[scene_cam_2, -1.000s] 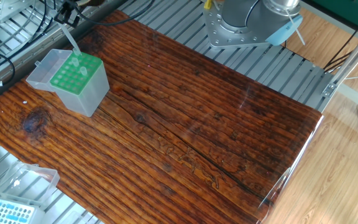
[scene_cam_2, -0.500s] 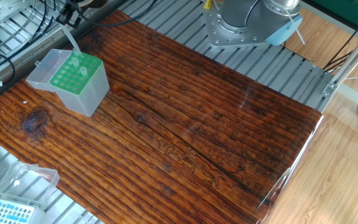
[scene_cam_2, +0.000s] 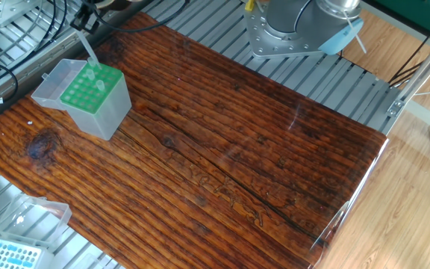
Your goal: Insert a large pipette tip into the holder for large pipette tips
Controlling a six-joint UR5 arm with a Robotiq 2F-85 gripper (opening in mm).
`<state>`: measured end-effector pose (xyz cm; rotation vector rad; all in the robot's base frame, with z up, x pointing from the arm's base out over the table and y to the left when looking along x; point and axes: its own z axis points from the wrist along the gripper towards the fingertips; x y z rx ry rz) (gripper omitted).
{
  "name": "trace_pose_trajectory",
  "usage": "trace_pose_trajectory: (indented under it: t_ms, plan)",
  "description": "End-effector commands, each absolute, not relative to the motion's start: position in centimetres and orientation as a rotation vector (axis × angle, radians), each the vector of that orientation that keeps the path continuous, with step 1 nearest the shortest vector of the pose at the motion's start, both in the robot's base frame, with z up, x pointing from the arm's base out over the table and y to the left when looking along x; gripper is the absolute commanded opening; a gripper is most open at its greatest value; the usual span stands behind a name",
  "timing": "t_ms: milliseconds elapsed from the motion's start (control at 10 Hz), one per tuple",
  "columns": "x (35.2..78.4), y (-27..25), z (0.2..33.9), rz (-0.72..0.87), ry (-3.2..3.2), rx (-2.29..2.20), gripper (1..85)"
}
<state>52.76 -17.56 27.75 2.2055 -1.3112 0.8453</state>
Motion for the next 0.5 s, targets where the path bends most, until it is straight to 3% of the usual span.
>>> trace_pose_trajectory:
  t_ms: [0, 400]
  plan:
    - [52.49, -17.59, 27.40, 0.848, -1.343, 2.203, 1.0]
    - [51.80, -17.98, 26.89, 0.853, -1.380, 2.192, 1.0]
